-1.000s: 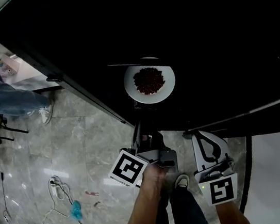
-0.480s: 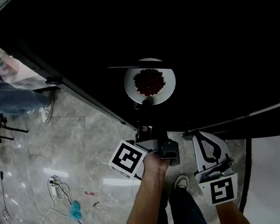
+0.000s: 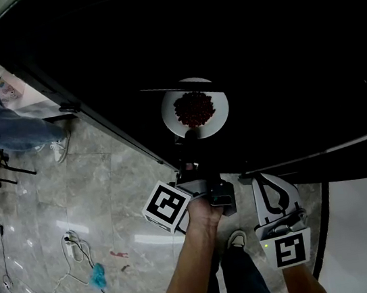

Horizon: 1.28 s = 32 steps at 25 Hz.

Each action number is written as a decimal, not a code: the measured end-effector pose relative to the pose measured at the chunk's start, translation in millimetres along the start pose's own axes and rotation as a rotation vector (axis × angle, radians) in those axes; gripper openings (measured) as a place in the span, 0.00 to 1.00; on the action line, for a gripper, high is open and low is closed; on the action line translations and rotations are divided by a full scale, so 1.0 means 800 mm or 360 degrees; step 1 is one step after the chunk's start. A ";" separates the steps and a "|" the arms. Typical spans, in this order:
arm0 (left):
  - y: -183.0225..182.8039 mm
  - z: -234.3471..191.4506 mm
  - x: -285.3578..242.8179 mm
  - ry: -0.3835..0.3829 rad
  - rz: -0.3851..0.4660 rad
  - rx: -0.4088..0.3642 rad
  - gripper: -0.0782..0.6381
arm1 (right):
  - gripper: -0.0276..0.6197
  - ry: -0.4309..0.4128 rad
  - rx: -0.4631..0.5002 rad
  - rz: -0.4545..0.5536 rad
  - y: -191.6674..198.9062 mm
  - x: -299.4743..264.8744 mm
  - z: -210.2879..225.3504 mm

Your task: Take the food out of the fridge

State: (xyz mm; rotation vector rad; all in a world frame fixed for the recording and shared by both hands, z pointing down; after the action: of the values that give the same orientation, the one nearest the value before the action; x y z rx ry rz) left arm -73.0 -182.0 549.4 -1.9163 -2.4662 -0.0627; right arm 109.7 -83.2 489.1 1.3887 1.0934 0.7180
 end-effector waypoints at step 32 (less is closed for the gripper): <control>0.000 0.005 -0.002 -0.0062 0.0053 0.0091 0.15 | 0.08 -0.0001 -0.0008 0.0007 0.001 -0.003 -0.003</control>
State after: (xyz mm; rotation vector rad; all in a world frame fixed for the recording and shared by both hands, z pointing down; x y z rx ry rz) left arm -72.6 -183.6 545.0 -1.9531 -2.4313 0.0453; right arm 107.2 -84.6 490.9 1.3872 1.0875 0.7233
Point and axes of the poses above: the fingertips, and each gripper's own axes: x backward along the fingers, z to its right, y out of its underside, the point moved 10 cm from there along x, backward along the fingers, and after that the axes turned 2 degrees about y, right-handed, at the moved point
